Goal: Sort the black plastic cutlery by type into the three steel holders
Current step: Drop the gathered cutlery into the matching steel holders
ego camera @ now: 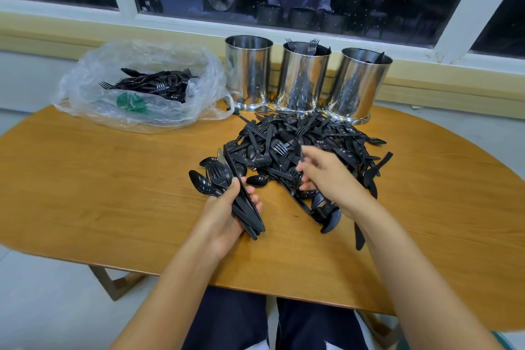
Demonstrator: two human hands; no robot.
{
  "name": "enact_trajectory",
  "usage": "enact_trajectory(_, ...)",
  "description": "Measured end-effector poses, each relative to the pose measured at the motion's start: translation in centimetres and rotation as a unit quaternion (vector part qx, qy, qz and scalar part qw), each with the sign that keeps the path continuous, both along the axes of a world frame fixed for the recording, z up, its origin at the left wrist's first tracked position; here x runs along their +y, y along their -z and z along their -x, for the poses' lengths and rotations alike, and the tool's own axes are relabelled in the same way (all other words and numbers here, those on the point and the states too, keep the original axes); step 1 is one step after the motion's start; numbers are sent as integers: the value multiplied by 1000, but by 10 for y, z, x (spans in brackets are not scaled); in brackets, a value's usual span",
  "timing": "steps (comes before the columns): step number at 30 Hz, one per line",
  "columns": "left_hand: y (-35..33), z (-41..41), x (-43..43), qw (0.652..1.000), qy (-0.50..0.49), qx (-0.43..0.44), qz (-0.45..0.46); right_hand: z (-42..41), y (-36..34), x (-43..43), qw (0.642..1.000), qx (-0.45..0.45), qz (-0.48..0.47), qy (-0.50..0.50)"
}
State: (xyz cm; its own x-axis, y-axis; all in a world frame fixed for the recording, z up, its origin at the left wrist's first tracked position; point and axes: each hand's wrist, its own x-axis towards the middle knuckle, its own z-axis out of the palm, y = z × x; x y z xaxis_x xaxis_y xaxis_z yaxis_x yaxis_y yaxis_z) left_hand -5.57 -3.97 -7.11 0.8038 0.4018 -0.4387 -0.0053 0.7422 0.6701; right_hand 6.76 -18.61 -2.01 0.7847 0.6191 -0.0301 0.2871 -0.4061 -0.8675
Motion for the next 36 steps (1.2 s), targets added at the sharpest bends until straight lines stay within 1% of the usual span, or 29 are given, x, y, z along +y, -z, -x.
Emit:
enact_trajectory(1, 0, 0, 1, 1000, -5, 0, 1, 3, 3, 1, 998, 54, -6, -24)
enact_trajectory(2, -1, 0, 2, 1000, -9, 0, 1, 6, 5, 1, 994, 99, -36, -31)
enact_trajectory(3, -1, 0, 3, 1000, -12, 0, 2, 9, 8, 1, 989, 127, -78, -12)
enact_trajectory(5, -1, 0, 3, 1000, -16, -3, 4, 16, 11, 2, 983, 123, -129, 49)
enact_trajectory(7, -2, 1, 1, 1000, -14, -8, -2, 24, 12, 8, 984, 86, -129, 83)
enact_trajectory(9, -3, 1, -3, 1000, -9, -10, -12, 33, 16, 18, 984, 58, -138, 96)
enact_trajectory(10, -3, 1, -5, 1000, -9, -13, -16, 37, 19, 24, 983, 58, -147, 98)
enact_trajectory(13, -4, 2, -6, 999, -10, -29, -23, 52, 28, 41, 977, 111, -172, 67)
enact_trajectory(14, -4, 3, -6, 999, -7, -33, -27, 55, 32, 45, 978, 105, -169, 57)
enact_trajectory(17, -7, 5, -3, 999, -10, -38, -32, 60, 41, 49, 991, 0, -123, 44)
enact_trajectory(18, -7, 6, -1, 999, -18, -37, -25, 62, 41, 49, 993, -22, -111, 34)
enact_trajectory(21, -8, 6, 2, 999, -41, -26, -8, 61, 35, 39, 993, -30, -115, -1)
enact_trajectory(23, -6, 5, 5, 998, -51, -22, 9, 48, 29, 26, 991, -64, -114, 25)
enact_trajectory(24, -5, 5, 6, 998, -51, -21, 14, 37, 26, 17, 989, -105, -93, 48)
enact_trajectory(26, -5, 6, 9, 998, -47, -23, 21, 12, 23, -5, 978, -190, -18, 85)
enact_trajectory(28, -3, 7, 10, 998, -41, -29, 28, -10, 23, -26, 965, -236, 65, 94)
enact_trajectory(32, 0, 6, 5, 999, -21, -32, 27, -37, 32, -46, 936, -291, 196, 19)
enact_trajectory(36, -1, 5, -1, 999, -11, -22, 24, -44, 33, -43, 906, -313, 280, -52)
